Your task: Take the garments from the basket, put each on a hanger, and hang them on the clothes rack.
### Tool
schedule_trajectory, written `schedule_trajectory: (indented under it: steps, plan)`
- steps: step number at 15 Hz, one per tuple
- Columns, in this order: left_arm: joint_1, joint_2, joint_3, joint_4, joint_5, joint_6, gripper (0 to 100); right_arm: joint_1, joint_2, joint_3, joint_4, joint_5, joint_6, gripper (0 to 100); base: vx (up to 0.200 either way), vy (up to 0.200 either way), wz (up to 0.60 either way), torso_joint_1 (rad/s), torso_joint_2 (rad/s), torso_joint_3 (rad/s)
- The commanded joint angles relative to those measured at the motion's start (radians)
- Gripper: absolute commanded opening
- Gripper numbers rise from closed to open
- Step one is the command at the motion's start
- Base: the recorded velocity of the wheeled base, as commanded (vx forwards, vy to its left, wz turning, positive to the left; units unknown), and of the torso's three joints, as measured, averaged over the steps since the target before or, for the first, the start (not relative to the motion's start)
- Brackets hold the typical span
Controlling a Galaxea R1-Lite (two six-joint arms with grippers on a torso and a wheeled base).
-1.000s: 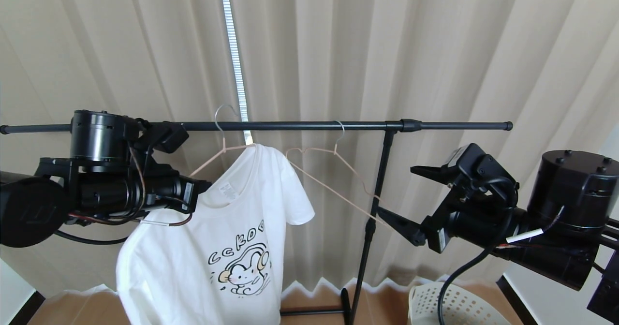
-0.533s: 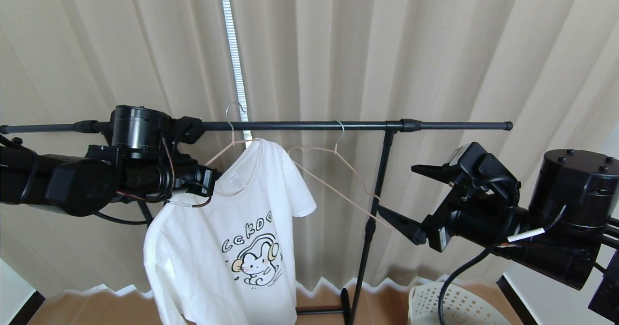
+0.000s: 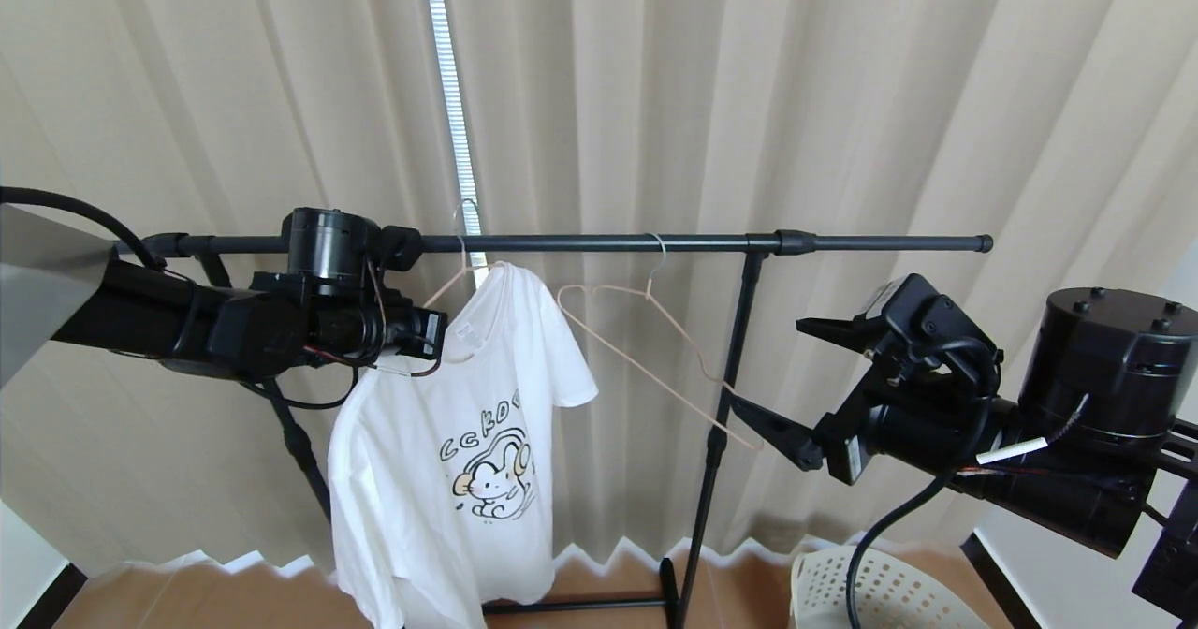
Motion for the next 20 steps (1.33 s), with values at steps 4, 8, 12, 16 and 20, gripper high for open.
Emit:
schedule_trajectory:
  steps: [4, 8, 12, 16, 20]
  plan:
    - [-0.015, 0.062, -0.026, 0.001, 0.022, -0.001, 0, 0.000, -0.003, 0.001, -0.002, 0.000, -0.002, 100, 0.000, 0.000, 0.00, 0.000, 0.00, 0.000]
    - [-0.020, 0.059, -0.023, 0.001, 0.032, -0.001, 0, 0.000, -0.003, 0.001, -0.002, 0.000, 0.000, 100, 0.000, 0.000, 0.00, 0.000, 0.00, 0.000]
    - [-0.023, 0.051, -0.006, -0.001, 0.029, 0.002, 100, 0.000, -0.002, 0.001, -0.002, 0.000, -0.002, 100, 0.000, 0.000, 0.00, 0.000, 0.00, 0.000]
    - [-0.023, -0.046, 0.046, -0.001, 0.031, 0.001, 100, 0.000, 0.000, 0.001, -0.002, 0.000, 0.000, 100, 0.000, 0.000, 0.00, 0.000, 0.00, 0.000]
    - [-0.023, -0.205, 0.163, -0.008, 0.026, -0.015, 100, 0.002, -0.008, 0.000, -0.002, 0.000, 0.000, 100, 0.000, 0.000, 0.00, 0.000, 0.00, 0.000]
